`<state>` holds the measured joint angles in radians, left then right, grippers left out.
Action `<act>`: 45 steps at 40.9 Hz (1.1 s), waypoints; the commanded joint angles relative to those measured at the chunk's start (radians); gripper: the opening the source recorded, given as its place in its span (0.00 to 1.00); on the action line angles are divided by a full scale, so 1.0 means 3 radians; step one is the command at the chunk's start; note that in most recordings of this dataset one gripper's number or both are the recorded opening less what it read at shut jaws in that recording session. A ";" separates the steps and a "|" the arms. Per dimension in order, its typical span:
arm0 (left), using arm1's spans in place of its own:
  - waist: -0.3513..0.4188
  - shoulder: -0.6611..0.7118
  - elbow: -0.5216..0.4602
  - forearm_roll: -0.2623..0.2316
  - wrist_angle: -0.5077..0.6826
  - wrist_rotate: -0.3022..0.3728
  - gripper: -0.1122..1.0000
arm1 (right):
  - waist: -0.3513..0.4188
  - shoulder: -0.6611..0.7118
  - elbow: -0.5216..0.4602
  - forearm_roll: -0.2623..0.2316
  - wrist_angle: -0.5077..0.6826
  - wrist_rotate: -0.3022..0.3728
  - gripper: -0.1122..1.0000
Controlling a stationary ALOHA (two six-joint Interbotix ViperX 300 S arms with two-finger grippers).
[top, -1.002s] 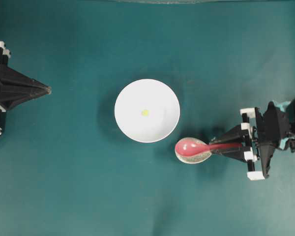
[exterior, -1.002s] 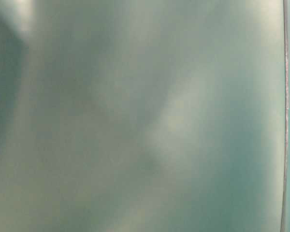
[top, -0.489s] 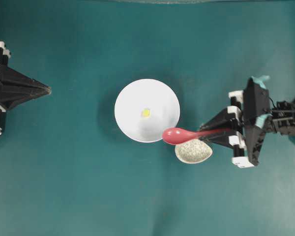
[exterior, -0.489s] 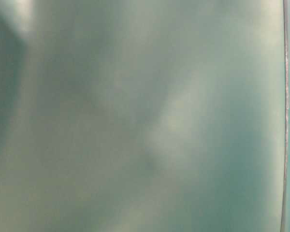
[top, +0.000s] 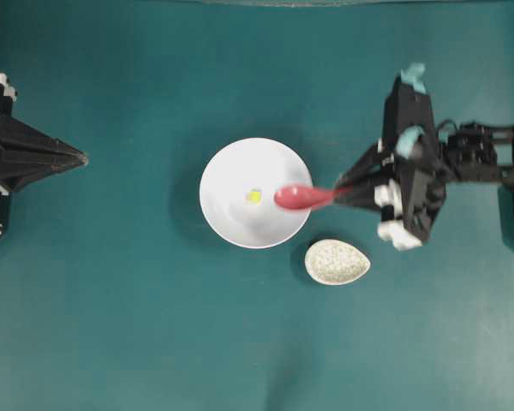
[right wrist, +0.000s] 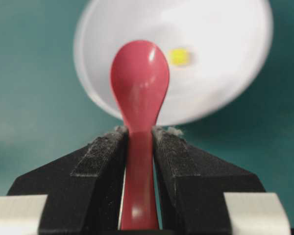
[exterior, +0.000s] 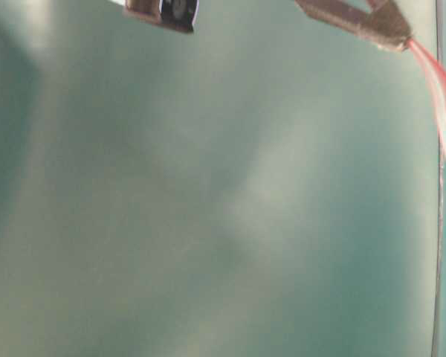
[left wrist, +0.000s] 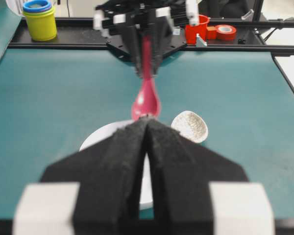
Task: Scoop the yellow hexagonal prism block from the bowl with a spoon using the right arm.
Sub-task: 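Lift the spoon with the right gripper and move it over the bowl, then lower the spoon bowl into the white bowl beside the yellow block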
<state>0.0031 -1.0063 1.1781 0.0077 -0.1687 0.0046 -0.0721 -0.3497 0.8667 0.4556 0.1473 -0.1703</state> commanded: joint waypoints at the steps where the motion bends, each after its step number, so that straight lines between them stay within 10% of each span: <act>1: 0.0005 0.0010 -0.0097 0.0010 0.0020 0.0010 0.10 | -0.0159 -0.0041 -0.0148 -0.0061 0.0174 -0.0005 0.30; 45: 0.0005 0.0010 -0.0097 0.0031 0.0092 0.0026 0.10 | -0.0286 0.1033 -0.1580 -0.0629 0.1958 0.0215 0.30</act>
<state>0.0031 -1.0078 1.1766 0.0138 -0.1319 0.0107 -0.1580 -0.0368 0.4234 0.2853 0.7240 -0.1197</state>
